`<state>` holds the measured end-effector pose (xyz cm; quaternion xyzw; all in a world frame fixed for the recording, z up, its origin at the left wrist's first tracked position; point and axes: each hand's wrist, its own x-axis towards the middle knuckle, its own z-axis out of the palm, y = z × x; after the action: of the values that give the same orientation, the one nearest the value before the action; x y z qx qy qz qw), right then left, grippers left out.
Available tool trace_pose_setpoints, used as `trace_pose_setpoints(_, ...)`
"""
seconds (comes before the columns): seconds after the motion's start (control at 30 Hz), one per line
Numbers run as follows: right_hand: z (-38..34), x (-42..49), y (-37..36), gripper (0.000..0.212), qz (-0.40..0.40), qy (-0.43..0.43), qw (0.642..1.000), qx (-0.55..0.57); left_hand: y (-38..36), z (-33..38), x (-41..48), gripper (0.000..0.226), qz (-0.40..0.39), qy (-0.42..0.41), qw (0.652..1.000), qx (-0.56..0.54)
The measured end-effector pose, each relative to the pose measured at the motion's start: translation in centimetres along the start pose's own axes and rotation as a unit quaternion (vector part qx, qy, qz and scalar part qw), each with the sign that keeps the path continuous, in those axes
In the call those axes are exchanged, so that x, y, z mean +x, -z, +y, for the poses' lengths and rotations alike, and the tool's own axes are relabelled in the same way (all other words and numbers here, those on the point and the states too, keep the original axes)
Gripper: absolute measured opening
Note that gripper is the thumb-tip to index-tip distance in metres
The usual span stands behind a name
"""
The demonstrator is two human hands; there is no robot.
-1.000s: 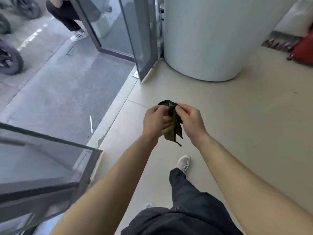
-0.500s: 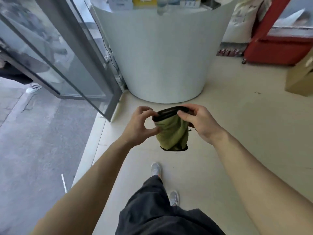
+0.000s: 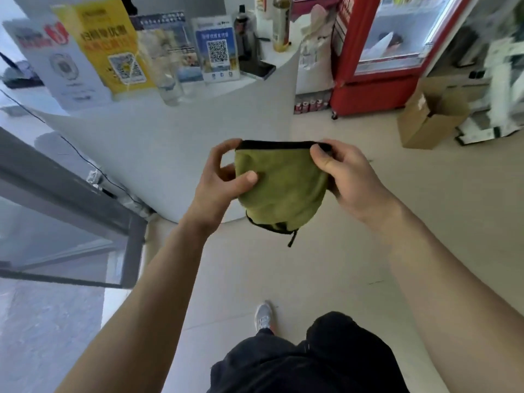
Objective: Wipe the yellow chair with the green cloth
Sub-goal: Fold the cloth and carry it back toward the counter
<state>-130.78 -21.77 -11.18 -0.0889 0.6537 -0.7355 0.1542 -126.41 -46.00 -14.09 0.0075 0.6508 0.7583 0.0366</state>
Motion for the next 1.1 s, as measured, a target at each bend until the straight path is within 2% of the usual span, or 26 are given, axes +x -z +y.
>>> trace_pose_setpoints(0.07, -1.3, 2.8, 1.2, 0.026, 0.039, -0.008, 0.997, 0.063, -1.7, -1.5, 2.6, 0.070, -0.062, 0.065, 0.996, 0.006)
trace_pose_setpoints(0.17, -1.3, 6.6, 4.7, 0.033, 0.129, -0.039, 0.986, 0.100, -5.2, -3.6, 6.6, 0.035, -0.093, 0.109, 0.989, 0.042)
trace_pose_setpoints(0.23, -0.2, 8.2, 8.6, 0.048, 0.157, -0.072, 0.970, 0.171, -7.8, -4.0, 9.7, 0.029, -0.081, 0.125, 0.989, 0.007)
trace_pose_setpoints(0.3, 1.2, 9.0, 12.7, 0.073, 0.126, -0.095, 0.953, 0.259, -10.8, -4.1, 12.7, 0.034, -0.058, 0.144, 0.987, -0.041)
trace_pose_setpoints(0.4, 3.8, 10.5, 18.0, 0.096, 0.049, -0.106, 0.943, 0.310, -15.7, -4.4, 17.5, 0.041, -0.028, 0.173, 0.979, -0.101)
trace_pose_setpoints(0.47, 5.1, 11.4, 21.0, 0.103, 0.000, -0.126, 0.930, 0.345, -18.6, -4.3, 20.8, 0.041, -0.014, 0.195, 0.968, -0.156)
trace_pose_setpoints(0.53, 5.3, 12.4, 23.7, 0.099, -0.021, -0.147, 0.920, 0.364, -21.1, -3.9, 24.1, 0.043, -0.006, 0.213, 0.959, -0.186)
trace_pose_setpoints(0.6, 5.1, 13.9, 27.1, 0.081, 0.012, -0.164, 0.926, 0.339, -23.1, -3.8, 26.9, 0.044, -0.009, 0.226, 0.958, -0.178)
trace_pose_setpoints(0.67, 4.6, 16.0, 30.9, 0.061, 0.036, -0.174, 0.951, 0.251, -24.5, -4.0, 29.7, 0.048, -0.016, 0.241, 0.960, -0.143)
trace_pose_setpoints(0.7, 4.1, 17.1, 32.9, 0.059, 0.035, -0.189, 0.961, 0.198, -25.2, -4.2, 31.0, 0.050, -0.015, 0.251, 0.961, -0.116)
trace_pose_setpoints(0.77, 3.5, 19.1, 36.1, 0.066, 0.023, -0.237, 0.965, 0.110, -26.2, -4.6, 33.1, 0.051, 0.002, 0.274, 0.960, -0.052)
trace_pose_setpoints(0.83, 3.6, 21.1, 38.8, 0.072, 0.030, -0.267, 0.960, 0.071, -27.2, -5.3, 35.2, 0.047, 0.036, 0.300, 0.953, 0.009)
trace_pose_setpoints(0.97, 4.3, 25.4, 40.7, 0.075, 0.050, -0.250, 0.966, 0.051, -28.2, -6.6, 39.7, 0.032, 0.099, 0.325, 0.936, 0.091)
trace_pose_setpoints(1.1, 4.6, 30.6, 41.4, 0.086, 0.040, -0.209, 0.977, 0.032, -27.7, -7.7, 44.2, 0.053, 0.203, 0.324, 0.915, 0.127)
